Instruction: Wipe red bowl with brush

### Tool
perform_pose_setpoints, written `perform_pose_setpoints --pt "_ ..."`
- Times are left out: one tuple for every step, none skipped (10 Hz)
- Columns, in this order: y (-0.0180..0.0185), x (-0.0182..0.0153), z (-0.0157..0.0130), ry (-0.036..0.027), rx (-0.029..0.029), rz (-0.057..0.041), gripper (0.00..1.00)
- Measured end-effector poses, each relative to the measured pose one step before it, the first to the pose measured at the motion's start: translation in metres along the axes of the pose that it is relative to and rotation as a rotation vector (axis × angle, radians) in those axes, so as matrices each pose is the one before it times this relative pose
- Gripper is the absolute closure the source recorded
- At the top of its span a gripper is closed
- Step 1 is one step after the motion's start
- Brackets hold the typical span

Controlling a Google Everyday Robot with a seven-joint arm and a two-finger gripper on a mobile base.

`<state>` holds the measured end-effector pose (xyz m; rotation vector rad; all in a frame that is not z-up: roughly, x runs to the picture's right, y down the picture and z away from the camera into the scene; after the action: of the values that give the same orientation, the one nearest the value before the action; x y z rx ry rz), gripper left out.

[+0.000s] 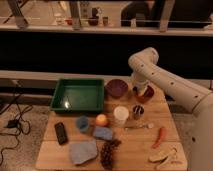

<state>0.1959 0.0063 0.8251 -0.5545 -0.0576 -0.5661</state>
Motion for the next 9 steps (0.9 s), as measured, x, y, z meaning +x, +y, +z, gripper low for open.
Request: perform_pose_setpoints --pt "-0.00447 -0.00175 0.00306 -0.00291 0.00111 -0.00681 1.0" --pt "-0.00312 -0.00258 0.00246 -0.00313 0.00005 -0.00791 1.0" --pt "-0.00198 -0.00302 0.00014 -0.0021 0.0014 -0.00689 1.0" --pt "-0.00046 -0.00619 -0.00154 -0.00335 0.00232 -0.01199 1.0" --pt "0.00028 -0.00476 -0.0018 -0.00162 0.00202 -0.00356 1.0" --pt "0.00271 -0.00483 -0.00493 0.00147 0.00417 -0.00415 1.0" --pt "0.00633 0.00121 -0.00602 0.00573 0.00161 0.00508 1.0" --pt "0.00657 0.00127 -0.00569 0.0061 0.00119 0.00567 1.0" --pt "0.00546 0.00024 -0.00943 0.00906 0.0053 0.00357 1.0"
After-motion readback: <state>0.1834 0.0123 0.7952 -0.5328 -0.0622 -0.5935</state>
